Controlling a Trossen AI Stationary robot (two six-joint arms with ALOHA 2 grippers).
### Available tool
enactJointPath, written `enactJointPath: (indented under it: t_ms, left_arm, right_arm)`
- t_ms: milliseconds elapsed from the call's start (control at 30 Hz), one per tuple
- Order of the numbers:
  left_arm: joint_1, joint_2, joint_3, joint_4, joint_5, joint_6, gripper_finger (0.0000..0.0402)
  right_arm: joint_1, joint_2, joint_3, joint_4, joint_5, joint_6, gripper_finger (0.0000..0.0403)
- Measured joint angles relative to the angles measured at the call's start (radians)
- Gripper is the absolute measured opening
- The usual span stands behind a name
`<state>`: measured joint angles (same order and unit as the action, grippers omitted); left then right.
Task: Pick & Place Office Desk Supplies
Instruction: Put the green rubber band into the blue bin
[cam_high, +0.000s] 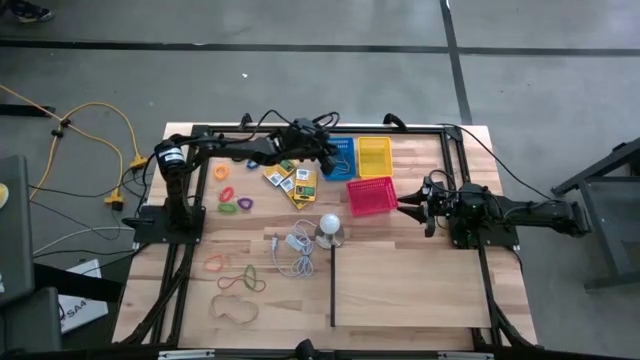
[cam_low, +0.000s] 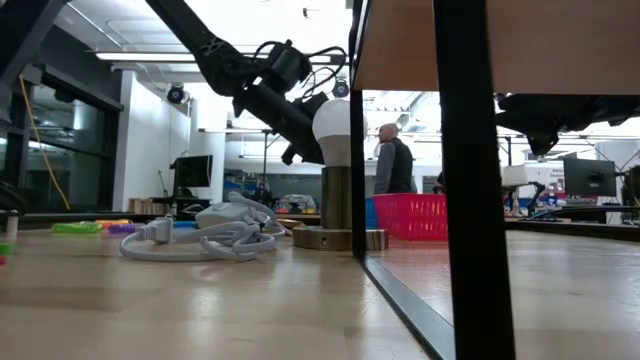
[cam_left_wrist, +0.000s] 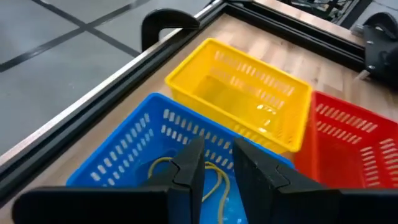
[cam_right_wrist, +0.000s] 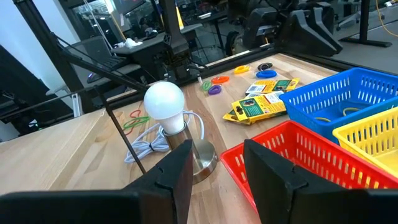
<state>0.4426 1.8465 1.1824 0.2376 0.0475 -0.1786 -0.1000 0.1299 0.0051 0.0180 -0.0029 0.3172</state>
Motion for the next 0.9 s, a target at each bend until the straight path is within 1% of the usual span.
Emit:
enactJointPath:
  t_ms: [300,467,567,633,900]
  left_arm:
    - [-0.001,0.0,0.0,0.002,-0.023,0.005,0.0079]
    - [-0.003,-0.001,0.0,0.0,-0.012,0.006,0.0079]
    - [-0.003,-0.02,0.0,-0.053,0.023,-0.001,0.0079]
    - [-0.003,-0.046,0.0,-0.123,0.03,-0.001,0.0079]
    - [-0.065,-0.189,-0.037,-0.316,0.013,0.032,0.0079]
  right_arm:
    - [0.0,0.0,0.0,0.0,0.0,0.0,0.013]
    - [0.0,0.0,0.0,0.0,0.0,0.0,0.013]
    - [0.0,0.0,0.0,0.0,0.0,0.0,0.013]
    - [0.0,0.0,0.0,0.0,0.0,0.0,0.013]
    - [0.0,0.0,0.0,0.0,0.0,0.0,0.013]
